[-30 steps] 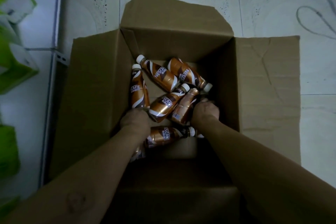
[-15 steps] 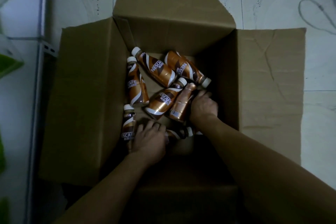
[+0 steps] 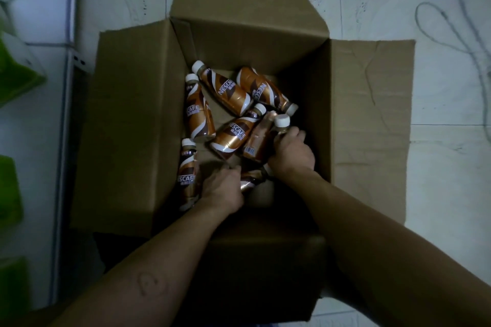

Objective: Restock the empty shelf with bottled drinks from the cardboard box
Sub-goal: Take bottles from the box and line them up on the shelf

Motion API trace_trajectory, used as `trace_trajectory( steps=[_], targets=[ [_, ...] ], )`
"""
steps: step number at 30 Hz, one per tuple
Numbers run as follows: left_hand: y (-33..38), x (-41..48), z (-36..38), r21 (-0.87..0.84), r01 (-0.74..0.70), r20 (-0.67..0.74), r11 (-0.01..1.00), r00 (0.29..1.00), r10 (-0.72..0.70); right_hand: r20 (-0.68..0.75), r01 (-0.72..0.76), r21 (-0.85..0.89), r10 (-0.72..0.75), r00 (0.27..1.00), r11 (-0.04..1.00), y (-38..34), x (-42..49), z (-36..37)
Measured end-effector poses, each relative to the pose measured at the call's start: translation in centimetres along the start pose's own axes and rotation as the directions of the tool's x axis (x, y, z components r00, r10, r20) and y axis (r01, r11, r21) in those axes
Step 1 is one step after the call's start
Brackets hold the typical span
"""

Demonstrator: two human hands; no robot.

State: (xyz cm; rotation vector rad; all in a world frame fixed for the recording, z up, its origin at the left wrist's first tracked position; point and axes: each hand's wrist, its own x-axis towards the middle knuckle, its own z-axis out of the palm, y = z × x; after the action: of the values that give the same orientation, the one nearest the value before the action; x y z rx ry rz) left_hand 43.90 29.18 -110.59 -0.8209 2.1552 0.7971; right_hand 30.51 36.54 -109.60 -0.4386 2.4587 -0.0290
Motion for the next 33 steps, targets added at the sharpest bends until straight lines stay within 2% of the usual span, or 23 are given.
trace_trajectory(
  steps=[4,8,11,14,17,20,25,29,33],
  targets=[
    [0.1,-1.9,-1.9,-0.145,0.030,-0.073,0.989,0.997,-0.041,-0.078,0.017,0.328,0.009,0.997,0.945,0.7,-2.4,-2.5],
    [0.4,-4.7,-5.5,-0.376,0.061,-0.168,0.925,0.977,-0.133,-0.183,0.113,0.502,-0.022,0.983,0.857,-0.3,-5.5,-5.8],
    [0.9,-7.8,-9.3,-0.498,-0.041,-0.268,0.866,0.957,-0.109,-0.208,0.170,0.519,-0.069,0.976,0.838,-0.9,-8.1,-9.3],
    [1.7,-11.8,-13.5,-0.564,-0.168,-0.399,0.808,0.913,-0.089,-0.218,0.254,0.484,-0.165,0.962,0.838,-1.7,-11.9,-13.8],
    [3.3,-17.1,-17.5,-0.593,-0.286,-0.492,0.752,0.868,-0.058,-0.286,0.368,0.453,-0.259,0.923,0.812,-2.5,-16.5,-18.3],
    [4.5,-22.8,-21.0,-0.558,-0.408,-0.597,0.723,0.803,-0.008,-0.357,0.454,0.413,-0.319,0.878,0.789,-3.3,-21.1,-22.5],
    [5.9,-33.8,-25.2,-0.389,-0.569,-0.779,0.724,0.623,0.070,-0.504,0.617,0.305,-0.427,0.751,0.725,-4.1,-30.5,-29.0],
    [6.4,-42.7,-27.1,-0.276,-0.654,-0.856,0.704,0.500,0.129,-0.624,0.725,0.289,-0.451,0.638,0.626,-4.5,-37.7,-33.1],
    [6.0,-50.5,-28.4,-0.166,-0.708,-0.920,0.687,0.362,0.152,-0.684,0.815,0.262,-0.496,0.535,0.517,-5.4,-43.8,-36.2]
  ],
)
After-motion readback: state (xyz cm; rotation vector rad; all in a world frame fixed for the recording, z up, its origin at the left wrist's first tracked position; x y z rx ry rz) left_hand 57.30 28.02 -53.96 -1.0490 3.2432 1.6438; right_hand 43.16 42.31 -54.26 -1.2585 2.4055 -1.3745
